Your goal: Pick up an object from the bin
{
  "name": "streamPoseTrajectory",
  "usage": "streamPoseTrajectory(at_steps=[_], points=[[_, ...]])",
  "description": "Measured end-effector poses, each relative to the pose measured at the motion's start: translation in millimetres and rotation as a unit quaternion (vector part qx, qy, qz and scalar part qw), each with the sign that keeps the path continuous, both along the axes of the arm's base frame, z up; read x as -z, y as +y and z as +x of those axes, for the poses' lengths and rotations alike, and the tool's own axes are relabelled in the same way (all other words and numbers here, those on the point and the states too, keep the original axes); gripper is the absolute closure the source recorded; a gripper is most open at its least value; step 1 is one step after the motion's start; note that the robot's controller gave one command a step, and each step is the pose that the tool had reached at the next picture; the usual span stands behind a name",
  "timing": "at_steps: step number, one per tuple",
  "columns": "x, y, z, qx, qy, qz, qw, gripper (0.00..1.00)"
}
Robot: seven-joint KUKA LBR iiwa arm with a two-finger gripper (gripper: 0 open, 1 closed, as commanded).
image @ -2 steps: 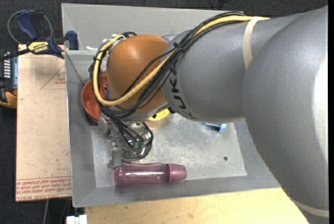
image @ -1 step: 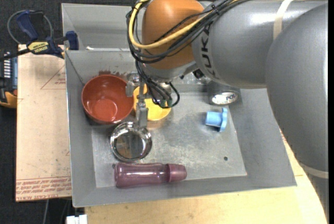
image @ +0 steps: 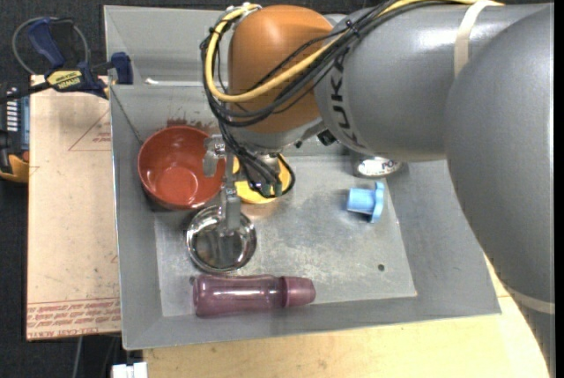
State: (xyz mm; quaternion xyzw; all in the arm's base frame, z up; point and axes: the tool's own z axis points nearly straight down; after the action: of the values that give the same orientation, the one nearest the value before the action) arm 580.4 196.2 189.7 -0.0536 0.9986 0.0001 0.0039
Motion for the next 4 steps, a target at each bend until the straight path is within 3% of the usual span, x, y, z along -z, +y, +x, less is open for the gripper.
streamPoseTrajectory(at_steps=[1, 2, 3, 4], points=[[-78, 4, -40.2, -0.109, -0.0054, 0.0, 0.994, 0.0], [-69, 4, -34.9, -0.098, -0.0039, 0.001, 0.9951, 0.0], [-141, 3, -20.8, -0.075, -0.0091, 0.002, 0.9971, 0.0], [-30, 12, -54.6, -0.122, -0.0024, 0.001, 0.9925, 0.0]])
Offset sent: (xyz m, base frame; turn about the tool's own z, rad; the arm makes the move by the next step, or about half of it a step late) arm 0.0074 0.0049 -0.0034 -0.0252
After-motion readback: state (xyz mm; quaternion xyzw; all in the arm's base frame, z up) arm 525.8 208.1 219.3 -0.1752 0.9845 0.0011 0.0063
